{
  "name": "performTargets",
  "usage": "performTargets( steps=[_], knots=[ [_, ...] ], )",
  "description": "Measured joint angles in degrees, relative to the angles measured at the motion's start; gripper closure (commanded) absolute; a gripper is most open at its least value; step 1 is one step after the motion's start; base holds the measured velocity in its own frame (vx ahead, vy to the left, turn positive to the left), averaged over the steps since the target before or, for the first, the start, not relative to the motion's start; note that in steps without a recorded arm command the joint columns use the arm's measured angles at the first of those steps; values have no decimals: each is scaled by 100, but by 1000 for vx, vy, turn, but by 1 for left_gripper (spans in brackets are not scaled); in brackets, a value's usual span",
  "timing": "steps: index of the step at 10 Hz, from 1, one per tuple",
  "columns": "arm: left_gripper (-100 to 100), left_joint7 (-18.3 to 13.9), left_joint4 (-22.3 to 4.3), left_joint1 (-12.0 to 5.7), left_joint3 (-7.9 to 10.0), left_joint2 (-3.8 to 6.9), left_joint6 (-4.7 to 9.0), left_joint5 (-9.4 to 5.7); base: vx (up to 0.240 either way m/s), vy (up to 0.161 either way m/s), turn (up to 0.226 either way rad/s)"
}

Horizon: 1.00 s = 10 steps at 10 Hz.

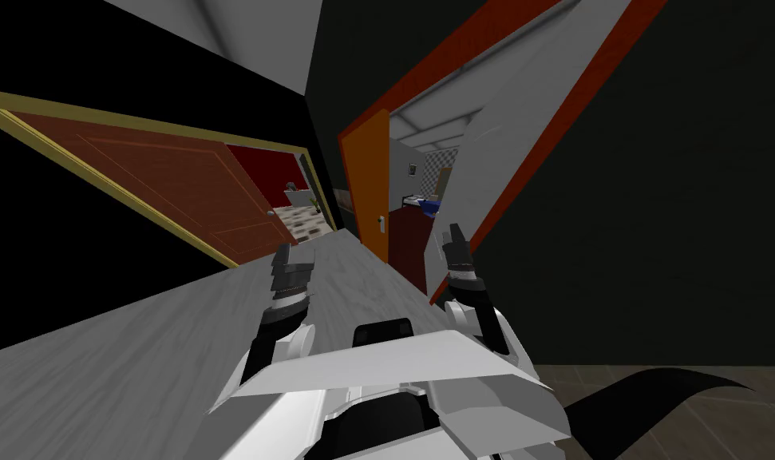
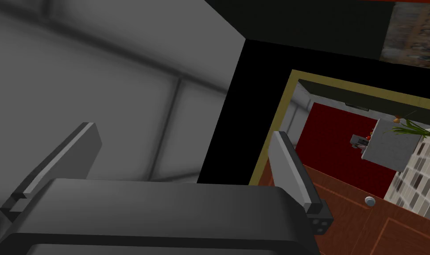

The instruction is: Push the door open

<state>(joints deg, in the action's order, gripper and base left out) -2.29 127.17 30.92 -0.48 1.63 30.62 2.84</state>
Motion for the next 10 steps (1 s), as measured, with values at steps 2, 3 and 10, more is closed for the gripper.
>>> performTargets(
  steps=[2,3,10],
  knots=[
    [-100,-16,-280,-182,-61,45,6,4,121,63,-83],
    [-100,-35,-416,-284,-81,79,-19,-1,95,56,-54],
    [-100,-132,-1417,-938,-301,213,-79,2,111,61,-64]
  ],
)
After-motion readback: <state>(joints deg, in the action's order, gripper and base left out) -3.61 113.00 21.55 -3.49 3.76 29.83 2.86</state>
